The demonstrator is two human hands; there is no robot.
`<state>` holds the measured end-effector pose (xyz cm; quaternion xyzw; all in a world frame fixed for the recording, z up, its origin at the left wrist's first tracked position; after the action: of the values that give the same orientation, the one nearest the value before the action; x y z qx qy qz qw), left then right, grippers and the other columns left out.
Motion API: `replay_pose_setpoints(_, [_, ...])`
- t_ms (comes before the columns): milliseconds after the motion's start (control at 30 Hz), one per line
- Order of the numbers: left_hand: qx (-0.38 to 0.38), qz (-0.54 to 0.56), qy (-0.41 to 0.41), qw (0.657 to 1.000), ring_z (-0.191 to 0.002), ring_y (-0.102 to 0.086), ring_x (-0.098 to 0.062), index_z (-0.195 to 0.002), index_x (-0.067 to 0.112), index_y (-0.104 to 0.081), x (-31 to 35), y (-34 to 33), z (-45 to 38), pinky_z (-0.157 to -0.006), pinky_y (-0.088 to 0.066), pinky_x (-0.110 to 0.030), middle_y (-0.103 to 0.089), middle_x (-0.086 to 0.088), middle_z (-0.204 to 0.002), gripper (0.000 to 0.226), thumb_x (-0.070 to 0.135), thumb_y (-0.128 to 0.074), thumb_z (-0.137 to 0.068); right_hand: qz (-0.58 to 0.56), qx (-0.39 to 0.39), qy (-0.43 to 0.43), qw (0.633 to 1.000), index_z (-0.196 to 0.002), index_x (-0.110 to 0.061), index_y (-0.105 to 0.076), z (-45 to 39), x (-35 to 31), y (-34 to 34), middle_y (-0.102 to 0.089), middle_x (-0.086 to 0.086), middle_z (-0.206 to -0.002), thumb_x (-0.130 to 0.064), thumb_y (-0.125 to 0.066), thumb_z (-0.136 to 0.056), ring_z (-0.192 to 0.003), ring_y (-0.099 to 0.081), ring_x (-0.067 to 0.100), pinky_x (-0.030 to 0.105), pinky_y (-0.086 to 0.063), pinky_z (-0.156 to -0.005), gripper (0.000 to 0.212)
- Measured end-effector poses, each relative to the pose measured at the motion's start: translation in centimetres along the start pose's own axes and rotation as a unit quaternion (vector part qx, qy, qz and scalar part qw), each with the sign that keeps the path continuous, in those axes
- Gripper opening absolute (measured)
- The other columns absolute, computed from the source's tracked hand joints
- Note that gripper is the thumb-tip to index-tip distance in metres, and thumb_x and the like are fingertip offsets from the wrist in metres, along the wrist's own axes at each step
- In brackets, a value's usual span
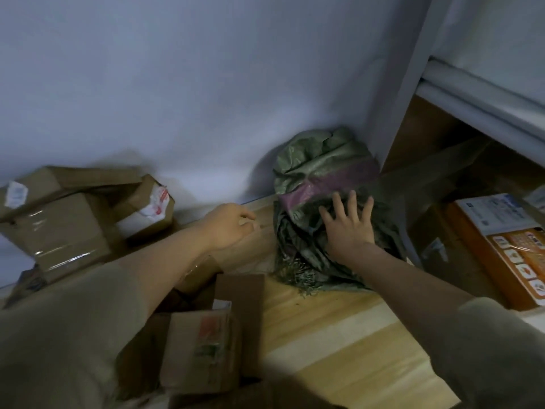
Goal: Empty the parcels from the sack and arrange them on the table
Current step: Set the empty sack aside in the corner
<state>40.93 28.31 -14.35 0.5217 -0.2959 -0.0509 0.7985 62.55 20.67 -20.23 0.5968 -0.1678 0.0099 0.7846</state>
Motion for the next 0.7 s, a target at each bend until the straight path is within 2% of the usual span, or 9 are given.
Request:
replay_pose_setpoints(100, [0.043, 0.019, -0.034, 0.998, -0.126, -0.053, -0.020, -0.125, 0.018, -0.066, 0.7, 2.9, 2.6, -0.102, -0.038, -0.028, -0.060, -0.001, -0.134, 0.032, 0.031, -0.057, -0.097, -0.053, 0.070, 0.014, 0.996, -0.156, -0.028, -0.009, 2.3, -1.5, 3.1, 0.010, 0.010, -0.164, -0.041, -0.051, -0.093, -0.148, 0.016, 0.044, 0.067, 0.007, -0.115, 0.077])
replay_pose_setpoints(200, [0.093, 0.038, -0.053, 0.994, -0.122, -0.052, -0.012, -0.124, 0.020, -0.067, 0.1, 5.9, 6.0, -0.096, -0.033, -0.021, -0.060, 0.006, -0.128, 0.031, 0.032, -0.058, -0.097, -0.090, 0.109, 0.045, 0.989, -0.155, -0.025, -0.014, 5.2, -3.9, 5.7, 0.006, 0.010, -0.164, -0.044, -0.056, -0.090, -0.149, 0.014, 0.039, 0.061, 0.004, -0.118, 0.080])
replay_pose_setpoints(333, [0.148, 0.078, -0.053, 0.985, -0.127, -0.052, -0.014, -0.121, 0.020, -0.068, -2.9, 8.8, 11.3, -0.108, -0.034, -0.026, -0.062, 0.004, -0.132, 0.031, 0.035, -0.061, -0.094, -0.124, 0.139, 0.079, 0.979, -0.155, -0.026, -0.017, 8.8, -8.7, 8.0, 0.000, 0.009, -0.164, -0.047, -0.058, -0.090, -0.151, 0.006, 0.035, 0.058, -0.002, -0.120, 0.079])
replay_pose_setpoints(533, [0.167, 0.105, -0.043, 0.979, -0.140, -0.040, -0.016, -0.129, 0.018, -0.062, -9.6, 9.7, 20.8, -0.109, -0.029, -0.027, -0.050, -0.001, -0.146, 0.037, 0.031, -0.062, -0.095, -0.170, 0.157, 0.149, 0.961, -0.152, -0.028, -0.024, 13.9, -18.1, 9.9, -0.010, 0.008, -0.163, -0.051, -0.057, -0.089, -0.151, -0.002, 0.031, 0.053, -0.007, -0.121, 0.075])
replay_pose_setpoints(633, [0.178, 0.088, -0.015, 0.980, -0.140, -0.039, -0.019, -0.141, 0.020, -0.050, -13.5, 9.4, 25.0, -0.112, -0.030, -0.033, -0.045, -0.002, -0.150, 0.051, 0.037, -0.061, -0.094, -0.206, 0.171, 0.172, 0.948, -0.151, -0.028, -0.026, 15.9, -22.0, 10.7, -0.014, 0.007, -0.163, -0.058, -0.049, -0.089, -0.151, -0.006, 0.028, 0.051, -0.007, -0.121, 0.072])
replay_pose_setpoints(700, [0.197, 0.033, 0.010, 0.980, -0.146, -0.028, -0.022, -0.151, 0.025, -0.035, -15.9, 9.0, 27.4, -0.120, -0.022, -0.041, -0.031, -0.002, -0.159, 0.066, 0.047, -0.059, -0.093, -0.220, 0.194, 0.193, 0.936, -0.152, -0.029, -0.021, 17.4, -23.8, 11.5, -0.013, 0.005, -0.163, -0.069, -0.032, -0.088, -0.151, -0.005, 0.026, 0.053, -0.007, -0.121, 0.077])
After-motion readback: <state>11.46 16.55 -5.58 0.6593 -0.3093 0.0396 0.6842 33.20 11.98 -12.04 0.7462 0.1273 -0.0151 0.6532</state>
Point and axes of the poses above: each hand's wrist, its own z-axis away from the middle knuckle, its own y-axis out of the back of the hand, x = y × z, the point moved 7 cm from there along -z, towards the middle knuckle
